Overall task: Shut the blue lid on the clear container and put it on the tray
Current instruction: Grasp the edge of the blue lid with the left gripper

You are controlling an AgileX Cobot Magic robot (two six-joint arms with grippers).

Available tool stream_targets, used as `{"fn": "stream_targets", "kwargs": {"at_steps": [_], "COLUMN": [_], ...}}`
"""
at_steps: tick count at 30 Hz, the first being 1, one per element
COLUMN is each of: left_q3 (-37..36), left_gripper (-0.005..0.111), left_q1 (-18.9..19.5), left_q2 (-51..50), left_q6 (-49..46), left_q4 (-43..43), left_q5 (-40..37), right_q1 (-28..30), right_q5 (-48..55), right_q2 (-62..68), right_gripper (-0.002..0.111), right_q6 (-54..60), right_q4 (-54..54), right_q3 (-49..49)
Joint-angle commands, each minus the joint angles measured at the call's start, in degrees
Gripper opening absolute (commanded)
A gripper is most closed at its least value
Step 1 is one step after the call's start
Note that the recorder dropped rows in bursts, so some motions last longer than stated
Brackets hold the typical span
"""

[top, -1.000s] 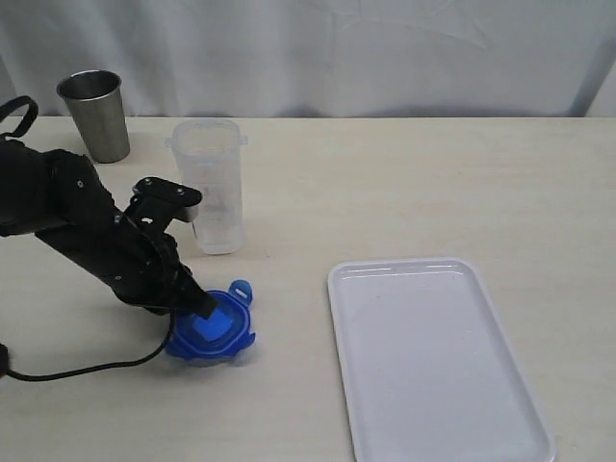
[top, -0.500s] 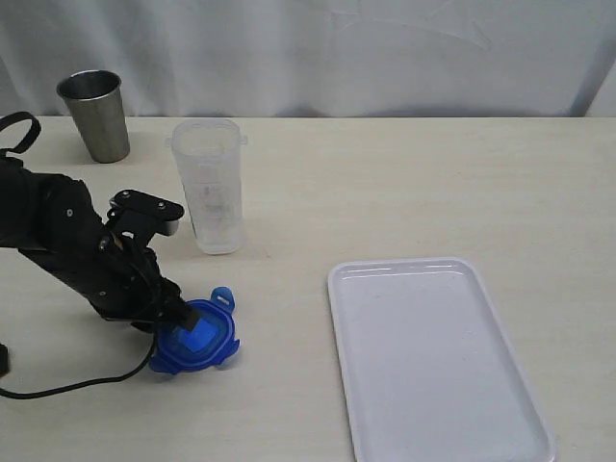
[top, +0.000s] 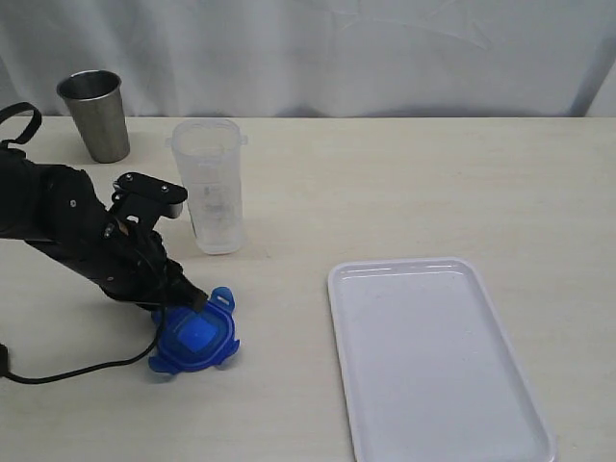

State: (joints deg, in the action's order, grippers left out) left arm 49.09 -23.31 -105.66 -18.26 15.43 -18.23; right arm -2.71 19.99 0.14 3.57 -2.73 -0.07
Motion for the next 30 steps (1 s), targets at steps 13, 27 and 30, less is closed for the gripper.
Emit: {"fn": "stream_targets", "kwargs": {"at_steps": [13, 27, 30], "left_q3": [0.4, 0.4, 0.4], "left_gripper": [0.025, 0.023, 0.008], "left_q1": [3.6, 3.6, 3.6], "left_q2": [0.4, 0.4, 0.4], "left_q6": [-0.1, -3.4, -4.2], "left_q4": [0.2, 3.8, 3.8], "left_q5": [-6.8, -8.7, -8.5], "right_q1": [-0.1, -0.1, -0.1], "right_q5": [-0.4, -0.4, -0.4], "right_q2": [-0.1, -0.1, -0.1], "right_gripper": [0.005, 0.005, 0.005], "right_q6": [0.0, 0.0, 0.0], "right_q4": [0.3, 0.3, 0.3], "right_q3": [0.1, 0.1, 0.1]}}
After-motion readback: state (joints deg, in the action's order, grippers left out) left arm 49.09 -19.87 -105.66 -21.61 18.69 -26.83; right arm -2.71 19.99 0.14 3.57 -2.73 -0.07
